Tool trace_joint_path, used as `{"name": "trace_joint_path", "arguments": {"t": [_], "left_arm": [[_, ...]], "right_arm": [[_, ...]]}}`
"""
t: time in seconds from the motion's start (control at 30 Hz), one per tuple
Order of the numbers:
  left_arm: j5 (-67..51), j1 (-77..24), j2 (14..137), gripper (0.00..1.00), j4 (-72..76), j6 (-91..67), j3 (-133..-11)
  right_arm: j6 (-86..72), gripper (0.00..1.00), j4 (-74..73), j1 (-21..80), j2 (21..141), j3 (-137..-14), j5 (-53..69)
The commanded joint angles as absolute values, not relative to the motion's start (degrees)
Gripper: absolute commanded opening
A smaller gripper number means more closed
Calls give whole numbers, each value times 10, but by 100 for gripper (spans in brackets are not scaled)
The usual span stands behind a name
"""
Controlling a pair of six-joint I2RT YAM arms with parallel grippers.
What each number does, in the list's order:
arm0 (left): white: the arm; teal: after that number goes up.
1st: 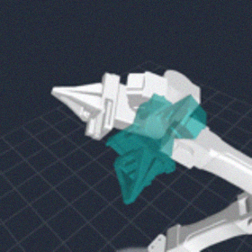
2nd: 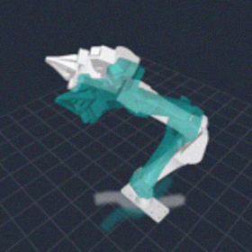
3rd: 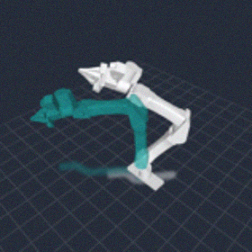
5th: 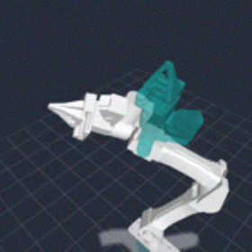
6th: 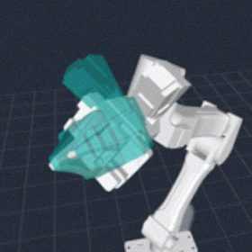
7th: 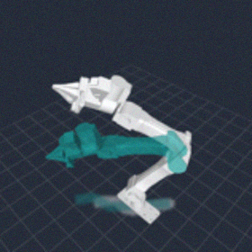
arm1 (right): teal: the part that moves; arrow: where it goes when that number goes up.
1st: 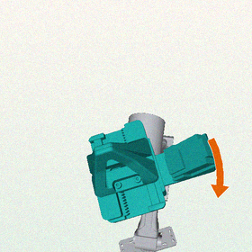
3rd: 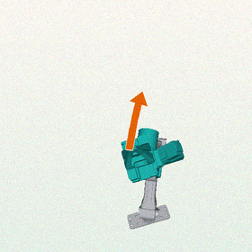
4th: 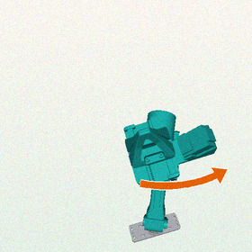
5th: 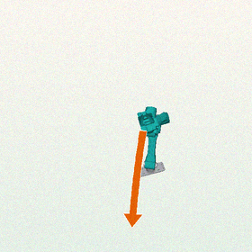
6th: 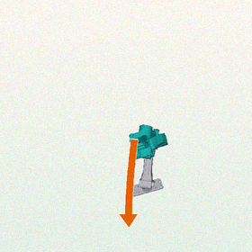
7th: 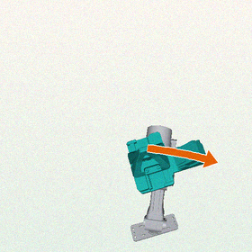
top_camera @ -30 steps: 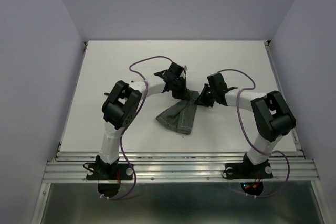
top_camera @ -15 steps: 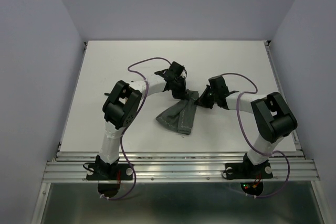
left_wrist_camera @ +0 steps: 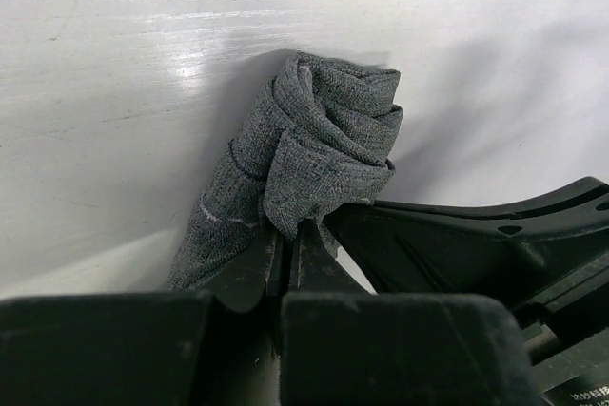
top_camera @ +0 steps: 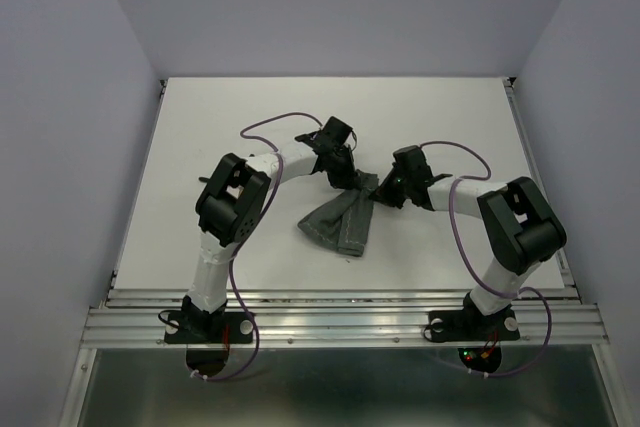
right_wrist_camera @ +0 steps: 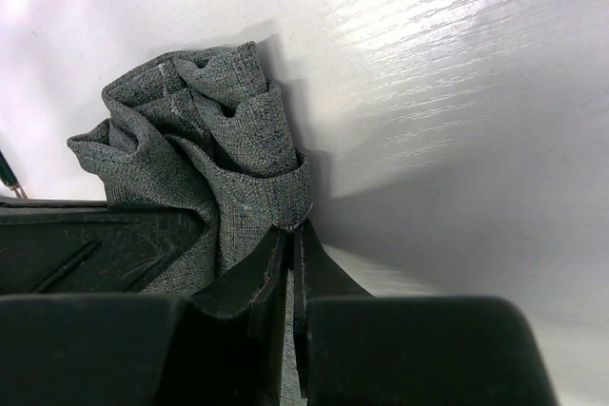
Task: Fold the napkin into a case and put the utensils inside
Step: Fold the 2/3-rectangle-folded napkin at the center of the board.
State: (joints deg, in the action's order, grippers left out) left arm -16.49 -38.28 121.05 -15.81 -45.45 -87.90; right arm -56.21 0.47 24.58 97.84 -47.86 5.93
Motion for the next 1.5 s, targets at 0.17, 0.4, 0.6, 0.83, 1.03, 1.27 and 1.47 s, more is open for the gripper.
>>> {"name": "trace_joint_path", "arguments": {"t": [0.17,0.4,0.6,0.83,1.03,1.27,1.47], "left_arm": [[-169,-396,1216,0,-176,-476,-908],[-159,-398,1218,0,-186,-481,-918],[-132,-400,1223,0,-220,-475,-949],[-104,-406,1228,0,-254,-472,-994],[-99,-415,1246,0,-272,-476,-1020],[-94,-431,1263,0,-281,-483,-1034],[-88,-438,1274,0,-277,-483,-1027]], "right_arm": [[-586,1,-13,265,968,-470,40],[-596,1,-16,271,963,-468,33],[-604,1,-25,271,959,-466,24],[-617,1,-25,271,949,-463,23],[-640,1,-27,271,932,-452,10],[-649,1,-26,271,939,-453,15],[-652,1,-25,271,933,-447,13]]}}
